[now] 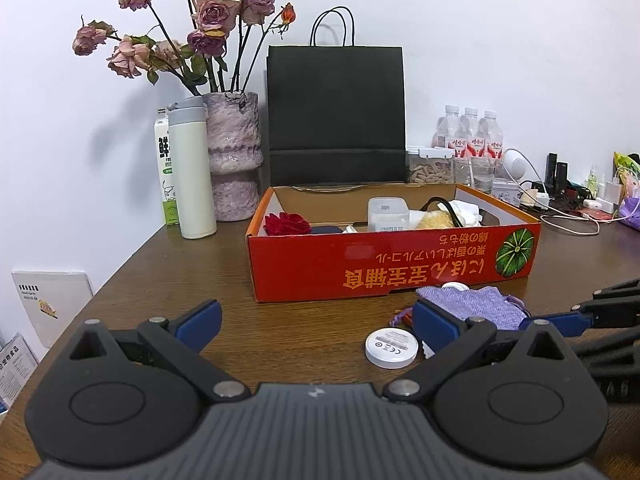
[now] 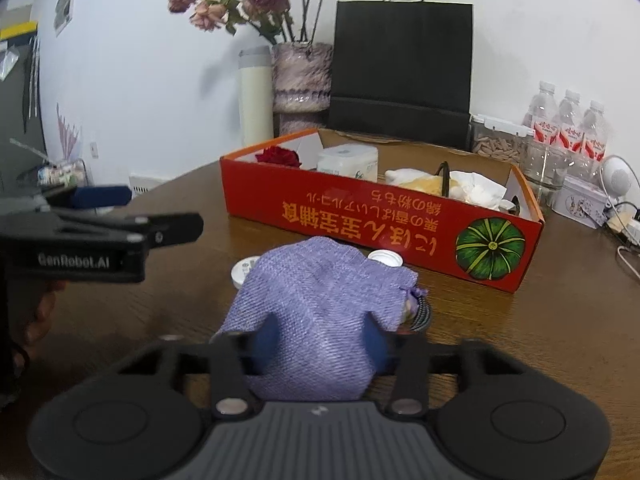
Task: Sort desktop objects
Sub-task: 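Move the right tool down onto the purple cloth pouch, then close the right tool on the purple pouch and lift it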
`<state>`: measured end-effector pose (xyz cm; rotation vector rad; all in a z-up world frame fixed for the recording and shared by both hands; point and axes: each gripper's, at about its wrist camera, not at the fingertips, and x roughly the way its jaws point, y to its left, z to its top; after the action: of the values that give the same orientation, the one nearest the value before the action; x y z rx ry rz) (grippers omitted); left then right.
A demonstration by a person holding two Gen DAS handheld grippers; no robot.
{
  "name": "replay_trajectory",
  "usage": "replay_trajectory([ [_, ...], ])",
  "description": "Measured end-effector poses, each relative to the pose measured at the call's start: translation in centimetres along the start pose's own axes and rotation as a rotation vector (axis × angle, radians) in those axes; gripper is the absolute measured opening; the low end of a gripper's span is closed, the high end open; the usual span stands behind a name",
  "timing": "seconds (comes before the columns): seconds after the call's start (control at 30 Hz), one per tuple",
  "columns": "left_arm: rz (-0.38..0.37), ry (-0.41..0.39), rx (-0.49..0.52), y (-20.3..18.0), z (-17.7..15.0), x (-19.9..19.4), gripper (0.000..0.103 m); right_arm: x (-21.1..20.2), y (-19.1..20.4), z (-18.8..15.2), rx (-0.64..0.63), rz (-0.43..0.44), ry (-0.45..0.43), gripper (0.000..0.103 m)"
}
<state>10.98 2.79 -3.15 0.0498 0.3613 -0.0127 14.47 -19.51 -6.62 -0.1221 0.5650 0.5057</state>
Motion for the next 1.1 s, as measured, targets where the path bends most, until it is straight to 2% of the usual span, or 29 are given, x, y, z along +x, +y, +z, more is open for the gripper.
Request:
replay_trajectory([
  [0.1,0.0,0.002,-0.005,0.1,0.0,0.0,0.103,-0.4,-0.5,0.1,0.03,0.014,-0.013,0.009],
  [0.17,0.0,0.002,-0.004,0.1,0.0,0.0,0.103,-0.7,-0.8,0.2,0.042,0.015,-0.031,0.003],
  [0.4,-0.004,0.002,-0.006,0.1,-0.1,0.0,0.103,-1.8,-1.0,0.4,0.044,0.025,-0.092,0.0],
  [0.43,-0.005,0.002,-0.006,0.1,-0.1,0.0,0.103,-1.8,-1.1,0.5,0.049,0.032,-0.096,0.003],
  [0.47,-0.003,0.002,-0.006,0.1,-0.1,0.0,0.103,-1.7,-1.2,0.5,0.054,0.039,-0.094,0.007],
  [0.5,-0.002,0.003,-0.005,0.1,-0.1,0.0,0.103,-1.5,-1.1,0.4,0.055,0.038,-0.087,0.023],
  [0.53,-0.001,0.004,-0.005,0.1,0.0,0.0,0.103,-1.2,-1.0,0.4,0.05,0.033,-0.073,0.06],
  [0.6,0.001,0.008,-0.007,0.1,0.0,0.1,0.103,-0.8,-0.5,0.3,0.023,0.027,-0.061,0.095],
  [0.7,0.003,0.016,-0.01,0.2,0.0,0.2,0.103,-0.1,0.4,0.5,-0.021,0.033,-0.053,0.093],
  [0.77,0.006,0.016,-0.011,0.2,0.0,0.2,0.103,1.0,0.6,0.6,-0.018,0.022,0.003,0.088],
  [0.8,0.005,0.015,-0.012,0.3,0.0,0.2,0.103,1.5,0.6,0.6,-0.019,0.017,0.032,0.078],
  [0.83,0.004,0.014,-0.013,0.3,0.1,0.1,0.103,1.4,0.8,0.5,-0.033,-0.011,0.025,0.058],
  [0.87,0.004,0.013,-0.014,0.3,0.1,0.1,0.103,1.2,0.8,0.5,-0.039,-0.026,0.015,0.044],
  [0.9,0.001,0.012,-0.015,0.4,0.1,0.0,0.103,1.0,0.4,0.6,-0.017,-0.012,0.007,0.012],
  [0.93,-0.001,0.011,-0.015,0.4,0.1,0.0,0.103,0.9,-0.1,0.7,0.02,0.017,0.008,0.002],
  [1.1,-0.001,0.005,-0.015,0.3,0.2,-0.2,0.103,0.3,-1.0,0.5,0.062,0.023,-0.005,0.0],
])
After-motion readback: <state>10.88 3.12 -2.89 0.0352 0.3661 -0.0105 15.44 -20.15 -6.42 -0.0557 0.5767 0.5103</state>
